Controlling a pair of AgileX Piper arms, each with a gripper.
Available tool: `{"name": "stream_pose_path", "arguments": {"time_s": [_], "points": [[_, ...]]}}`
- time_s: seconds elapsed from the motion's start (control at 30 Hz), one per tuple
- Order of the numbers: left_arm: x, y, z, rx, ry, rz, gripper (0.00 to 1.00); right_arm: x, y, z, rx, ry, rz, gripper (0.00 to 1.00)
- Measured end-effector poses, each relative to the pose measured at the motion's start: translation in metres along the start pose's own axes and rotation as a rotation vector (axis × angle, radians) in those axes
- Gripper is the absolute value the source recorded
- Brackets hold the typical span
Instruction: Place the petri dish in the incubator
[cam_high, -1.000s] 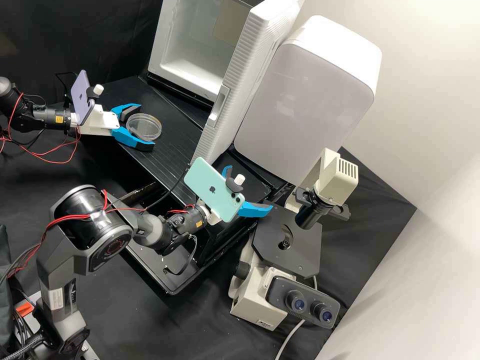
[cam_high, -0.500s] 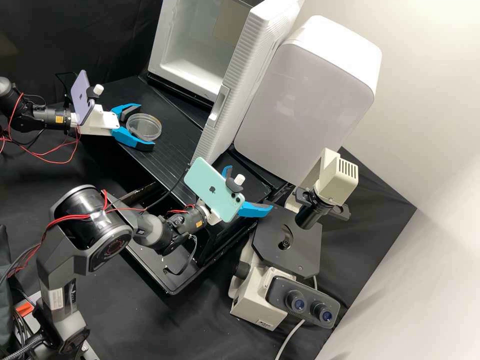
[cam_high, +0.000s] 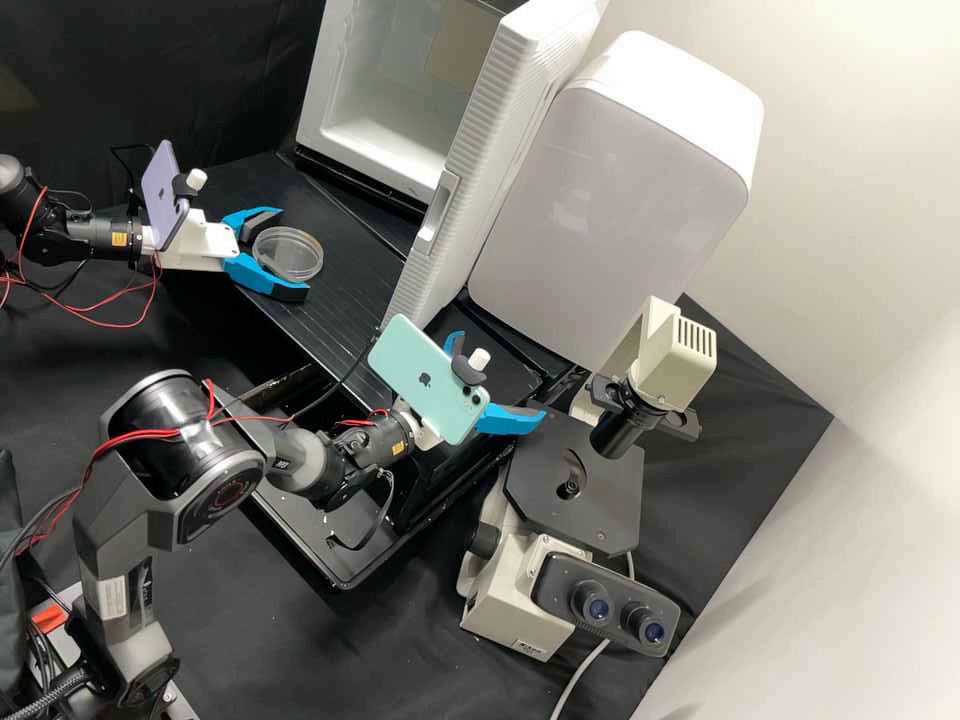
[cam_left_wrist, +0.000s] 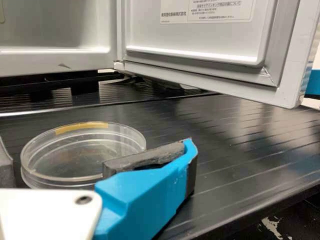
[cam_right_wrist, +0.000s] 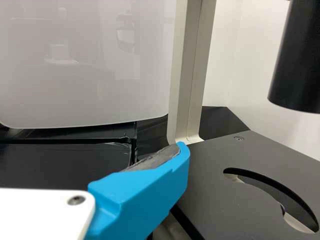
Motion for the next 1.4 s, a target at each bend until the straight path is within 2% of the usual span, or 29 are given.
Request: {"name": "stream_pose_path", "arguments": {"time_s": [0.73, 1.4], "points": [[0.0000, 0.0010, -0.0028, -0.024, 0.032, 0.012, 0.00, 0.0000, 0.0000, 0.0000, 0.000, 0.000, 0.000, 1.00], [-0.0017, 0.0003, -0.0029, -0.025, 0.030, 0.019, 0.00, 0.0000, 0.0000, 0.0000, 0.000, 0.000, 0.000, 1.00]]}}
